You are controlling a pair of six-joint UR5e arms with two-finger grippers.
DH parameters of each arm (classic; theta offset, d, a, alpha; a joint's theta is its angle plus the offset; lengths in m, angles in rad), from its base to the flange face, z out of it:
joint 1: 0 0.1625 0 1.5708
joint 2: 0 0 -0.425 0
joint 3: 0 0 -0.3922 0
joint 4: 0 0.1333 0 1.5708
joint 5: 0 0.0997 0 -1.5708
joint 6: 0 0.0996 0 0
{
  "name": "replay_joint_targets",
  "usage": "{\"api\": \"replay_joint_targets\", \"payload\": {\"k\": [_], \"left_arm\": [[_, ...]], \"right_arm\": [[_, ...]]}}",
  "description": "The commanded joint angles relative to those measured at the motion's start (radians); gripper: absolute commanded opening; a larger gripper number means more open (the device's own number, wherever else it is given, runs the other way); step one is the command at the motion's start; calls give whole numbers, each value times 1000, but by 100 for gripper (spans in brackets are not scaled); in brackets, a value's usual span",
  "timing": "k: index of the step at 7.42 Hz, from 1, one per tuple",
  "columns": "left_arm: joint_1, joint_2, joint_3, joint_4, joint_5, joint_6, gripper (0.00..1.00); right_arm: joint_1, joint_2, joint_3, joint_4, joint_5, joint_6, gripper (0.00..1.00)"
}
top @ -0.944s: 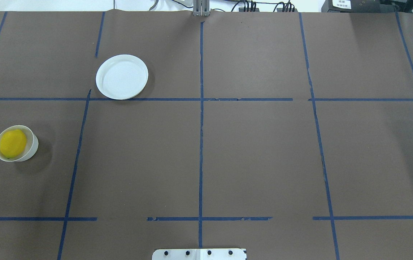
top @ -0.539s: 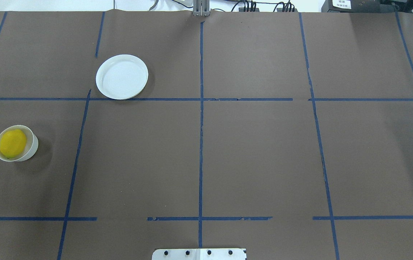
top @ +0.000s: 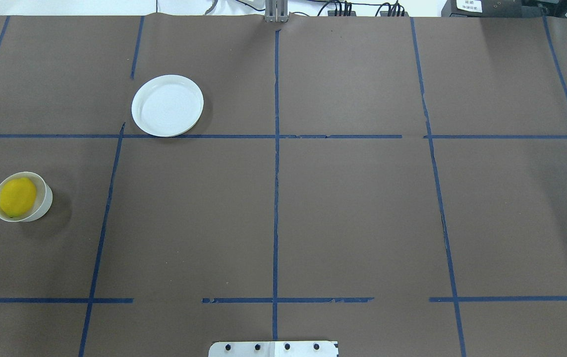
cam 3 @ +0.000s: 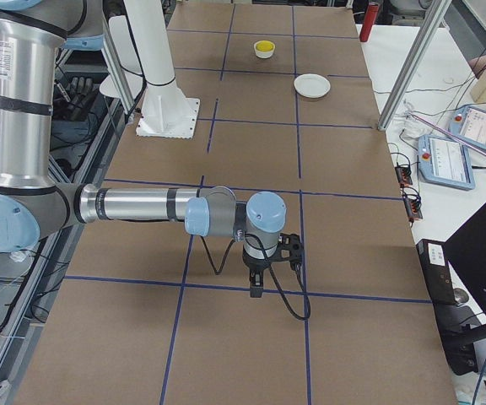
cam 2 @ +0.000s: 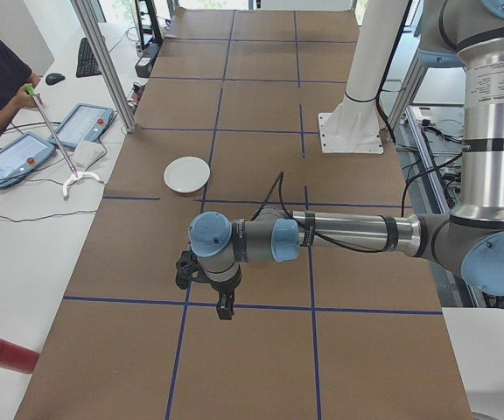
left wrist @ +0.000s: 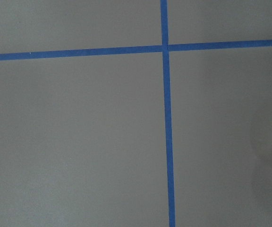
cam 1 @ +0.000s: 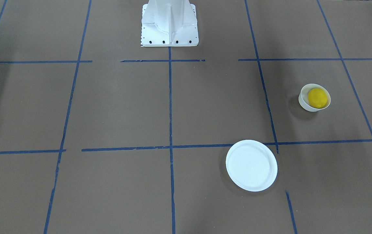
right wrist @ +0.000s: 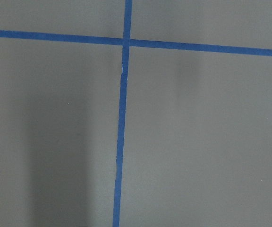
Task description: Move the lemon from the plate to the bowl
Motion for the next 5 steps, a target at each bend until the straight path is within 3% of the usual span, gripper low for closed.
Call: {"api": "replay_joint_targets", "payload": {"k": [1,5], "left_arm": [[-31,-2,-3,3,2,0,100],[-31,-11,-6,-2,1,-2,100]], "right_arm": [[0,0,0,0,0,0,100],[0,0,0,0,0,0,100]]}}
